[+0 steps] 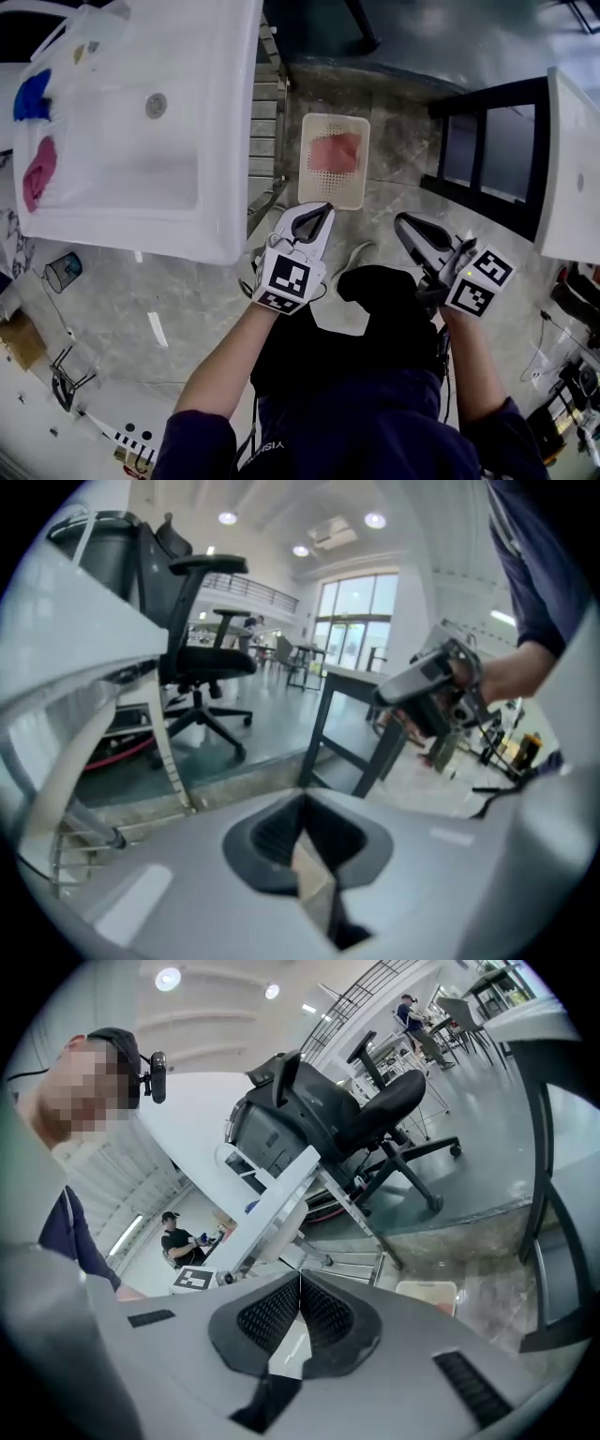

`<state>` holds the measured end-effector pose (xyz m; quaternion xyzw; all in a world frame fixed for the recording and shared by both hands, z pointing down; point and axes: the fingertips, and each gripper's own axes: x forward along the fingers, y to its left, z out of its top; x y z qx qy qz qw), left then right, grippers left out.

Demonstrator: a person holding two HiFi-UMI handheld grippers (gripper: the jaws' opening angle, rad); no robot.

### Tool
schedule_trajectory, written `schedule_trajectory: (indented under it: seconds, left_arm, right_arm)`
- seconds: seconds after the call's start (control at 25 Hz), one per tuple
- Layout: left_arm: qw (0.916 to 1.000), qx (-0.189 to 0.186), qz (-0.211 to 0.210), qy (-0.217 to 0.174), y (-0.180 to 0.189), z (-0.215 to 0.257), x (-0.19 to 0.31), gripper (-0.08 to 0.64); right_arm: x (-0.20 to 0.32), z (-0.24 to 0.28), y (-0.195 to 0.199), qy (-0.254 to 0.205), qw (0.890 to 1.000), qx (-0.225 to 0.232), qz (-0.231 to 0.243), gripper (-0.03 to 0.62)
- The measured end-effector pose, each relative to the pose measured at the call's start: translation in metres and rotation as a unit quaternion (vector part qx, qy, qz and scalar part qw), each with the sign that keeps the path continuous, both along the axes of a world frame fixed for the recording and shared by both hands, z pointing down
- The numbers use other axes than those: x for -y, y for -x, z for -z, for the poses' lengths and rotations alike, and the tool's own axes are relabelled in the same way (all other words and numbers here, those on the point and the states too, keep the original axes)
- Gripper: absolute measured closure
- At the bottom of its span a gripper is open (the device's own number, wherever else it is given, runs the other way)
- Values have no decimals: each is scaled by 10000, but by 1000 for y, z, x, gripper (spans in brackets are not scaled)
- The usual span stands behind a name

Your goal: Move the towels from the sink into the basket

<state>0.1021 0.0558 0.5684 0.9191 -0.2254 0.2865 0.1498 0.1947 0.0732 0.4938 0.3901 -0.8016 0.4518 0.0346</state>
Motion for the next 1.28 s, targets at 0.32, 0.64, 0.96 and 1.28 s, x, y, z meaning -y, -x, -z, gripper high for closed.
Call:
schedule_trajectory:
  seconds: [0.32, 0.64, 0.96, 1.28]
  left_arm:
    - [9997, 50, 235, -20, 16, 70, -32, 557]
    - [9960, 36, 863, -229, 46, 160, -91, 557]
    - [9843, -5, 1631, -679, 96, 251, -122, 557]
    - [9747, -290, 1899, -1145, 143, 310, -117, 557]
  right_arm:
    - [-20, 63, 2, -222, 9995, -76, 213, 584]
    - [-57, 136, -10, -639, 9973, 10, 361, 584]
    - [-80, 192, -7, -1059, 9927, 51, 584, 584]
    - [-87, 254, 47, -1576, 9846, 167, 743, 584]
